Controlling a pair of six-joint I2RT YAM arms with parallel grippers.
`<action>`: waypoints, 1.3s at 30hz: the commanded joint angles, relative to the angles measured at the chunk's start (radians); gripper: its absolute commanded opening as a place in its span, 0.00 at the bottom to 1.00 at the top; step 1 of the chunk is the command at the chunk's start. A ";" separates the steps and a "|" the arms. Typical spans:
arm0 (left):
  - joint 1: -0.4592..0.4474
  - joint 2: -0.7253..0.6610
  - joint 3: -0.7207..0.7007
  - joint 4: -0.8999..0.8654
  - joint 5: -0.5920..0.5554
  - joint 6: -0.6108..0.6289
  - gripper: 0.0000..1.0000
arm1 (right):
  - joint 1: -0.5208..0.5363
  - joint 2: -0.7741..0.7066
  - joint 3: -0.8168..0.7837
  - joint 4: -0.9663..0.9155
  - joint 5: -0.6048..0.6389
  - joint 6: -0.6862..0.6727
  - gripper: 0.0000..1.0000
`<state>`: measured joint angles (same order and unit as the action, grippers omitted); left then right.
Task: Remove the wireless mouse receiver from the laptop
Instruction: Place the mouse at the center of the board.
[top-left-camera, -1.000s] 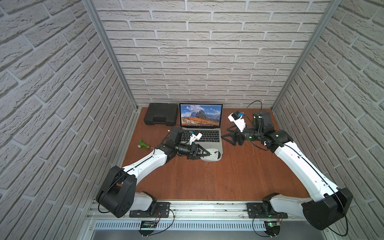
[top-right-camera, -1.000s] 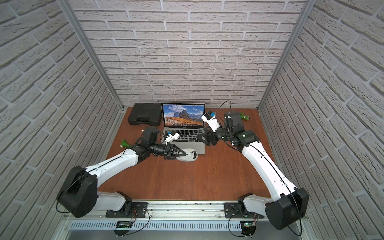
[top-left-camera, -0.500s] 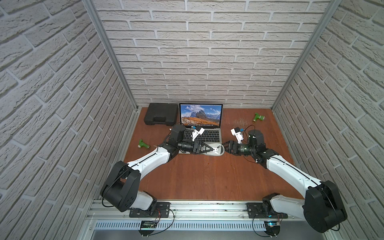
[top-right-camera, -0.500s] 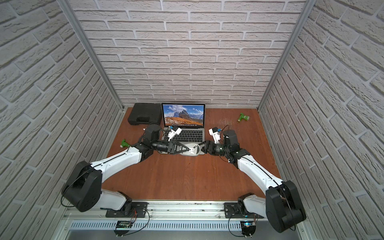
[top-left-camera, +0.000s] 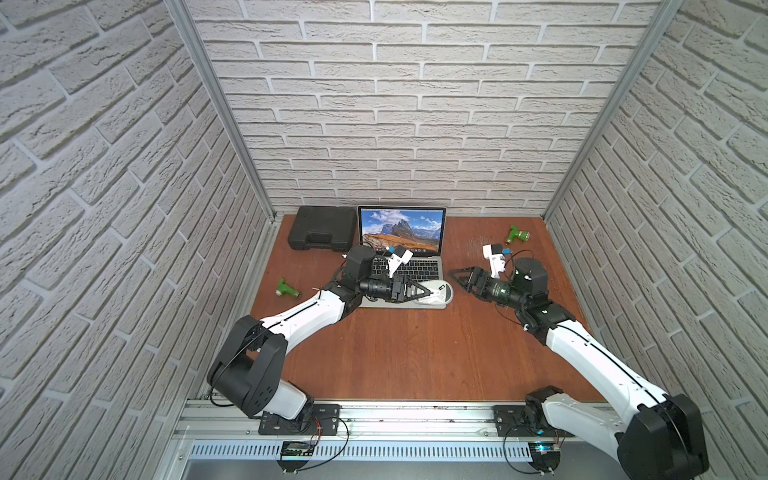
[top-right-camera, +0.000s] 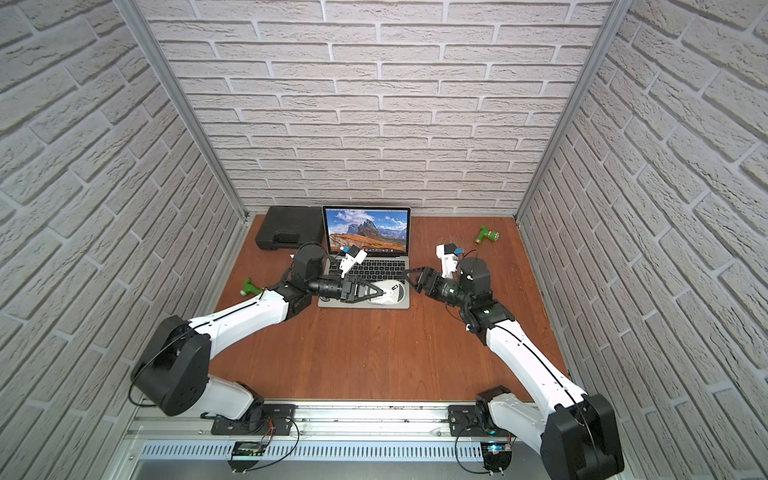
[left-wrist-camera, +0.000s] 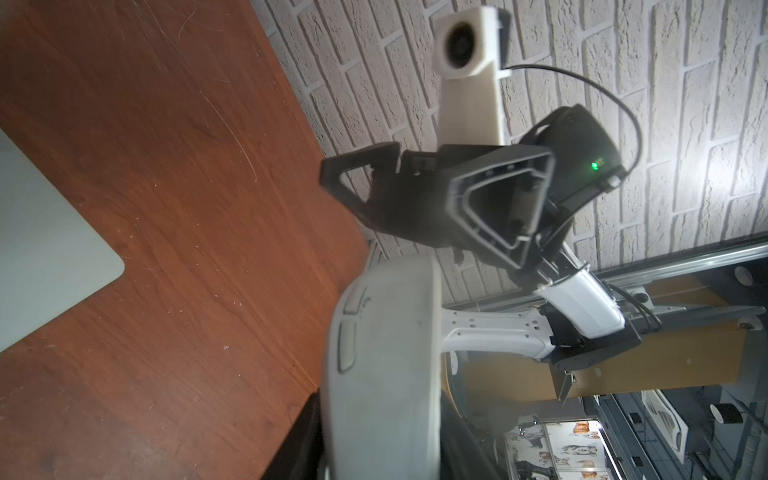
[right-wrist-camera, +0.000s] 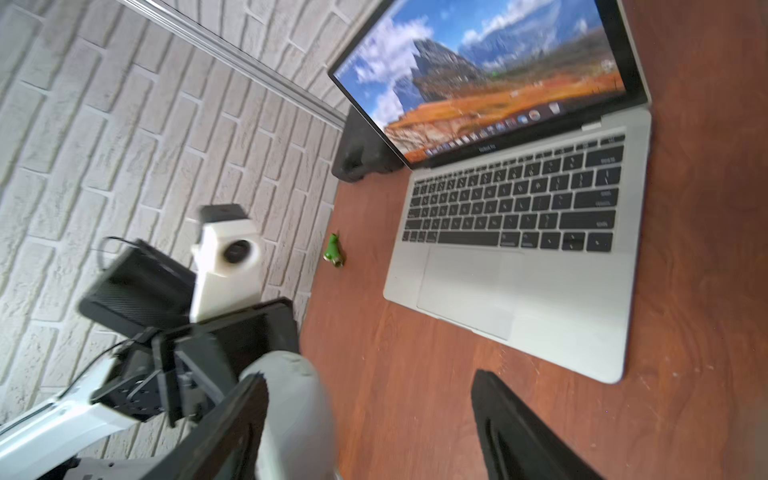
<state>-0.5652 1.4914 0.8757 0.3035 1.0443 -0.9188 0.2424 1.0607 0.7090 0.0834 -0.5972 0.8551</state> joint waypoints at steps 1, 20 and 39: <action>-0.006 0.018 0.022 0.064 -0.002 -0.014 0.00 | 0.000 0.028 0.021 0.085 -0.085 0.065 0.82; 0.002 0.015 0.050 0.095 -0.017 -0.030 0.00 | 0.077 0.219 0.009 0.303 -0.262 0.219 0.28; 0.133 0.073 0.070 0.126 -0.129 -0.068 0.98 | 0.031 0.195 0.076 0.091 -0.196 0.101 0.03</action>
<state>-0.4637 1.5570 0.9302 0.4007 0.9554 -1.0080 0.2859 1.2949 0.7357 0.2447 -0.8173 1.0435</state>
